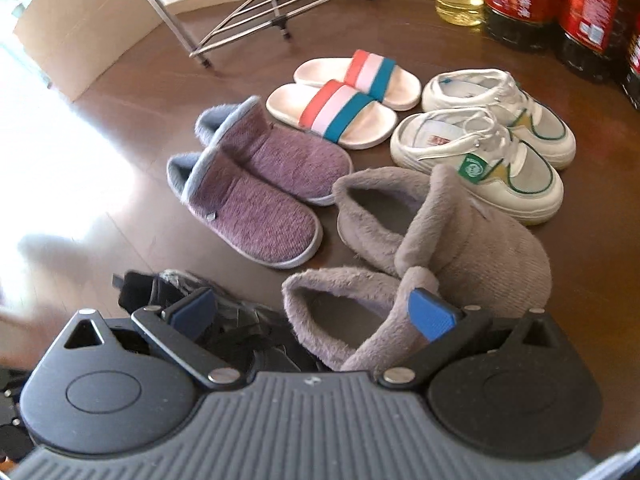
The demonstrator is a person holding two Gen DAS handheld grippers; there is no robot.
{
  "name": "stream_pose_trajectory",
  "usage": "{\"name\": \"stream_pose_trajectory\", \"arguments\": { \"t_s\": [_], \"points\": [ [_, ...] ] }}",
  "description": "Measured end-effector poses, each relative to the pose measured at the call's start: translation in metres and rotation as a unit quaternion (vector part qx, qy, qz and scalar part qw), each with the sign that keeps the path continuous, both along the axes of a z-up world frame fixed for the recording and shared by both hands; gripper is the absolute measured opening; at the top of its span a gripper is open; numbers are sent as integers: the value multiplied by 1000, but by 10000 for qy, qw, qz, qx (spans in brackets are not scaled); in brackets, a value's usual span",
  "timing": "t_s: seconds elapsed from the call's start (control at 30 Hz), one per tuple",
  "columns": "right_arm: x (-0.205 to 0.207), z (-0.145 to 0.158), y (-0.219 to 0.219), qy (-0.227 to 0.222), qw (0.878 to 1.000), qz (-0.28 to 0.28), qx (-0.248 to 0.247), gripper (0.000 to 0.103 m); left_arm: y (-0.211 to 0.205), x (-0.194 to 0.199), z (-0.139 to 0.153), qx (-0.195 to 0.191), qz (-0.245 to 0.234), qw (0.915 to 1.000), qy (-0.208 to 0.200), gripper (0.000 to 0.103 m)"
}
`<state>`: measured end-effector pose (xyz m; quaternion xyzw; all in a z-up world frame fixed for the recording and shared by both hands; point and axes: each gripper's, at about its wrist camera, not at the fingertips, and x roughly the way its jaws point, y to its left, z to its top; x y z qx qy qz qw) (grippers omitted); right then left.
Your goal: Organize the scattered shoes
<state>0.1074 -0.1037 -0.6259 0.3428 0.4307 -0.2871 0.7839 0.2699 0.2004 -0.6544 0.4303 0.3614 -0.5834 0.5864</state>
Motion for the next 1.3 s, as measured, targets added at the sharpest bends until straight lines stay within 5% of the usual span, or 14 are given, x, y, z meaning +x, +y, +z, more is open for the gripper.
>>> {"name": "stream_pose_trajectory", "arguments": {
  "t_s": [0.1, 0.2, 0.3, 0.43, 0.63, 0.7, 0.8, 1.3],
  "points": [
    [7, -5, 20, -8, 9989, 429, -189, 102, 26, -1, 22, -378, 53, 9992, -153, 45],
    [27, -15, 55, -138, 9864, 1613, -275, 102, 63, 15, 50, -817, 880, 9928, -12, 54],
    [48, -33, 108, -317, 9424, 3318, -296, 102, 86, 28, 58, -1133, 1695, 9789, 164, 54],
    [65, -74, 171, -394, 8804, 4708, -414, 102, 107, 24, 68, -1336, 2176, 9667, 183, 55],
    [80, -119, 216, -146, 8566, 5079, -902, 102, 130, 13, 81, -1489, 2604, 9539, 56, 62],
    [92, -135, 235, -137, 8484, 5100, -1408, 103, 137, 9, 86, -1539, 2745, 9492, 13, 62],
    [106, -156, 249, -23, 8432, 4989, -2003, 102, 145, 4, 89, -1588, 2911, 9434, -34, 62],
    [85, -159, 219, 59, 8807, 4272, -2047, 94, 116, 22, 68, -1568, 2841, 9456, 237, 63]
  ]
}}
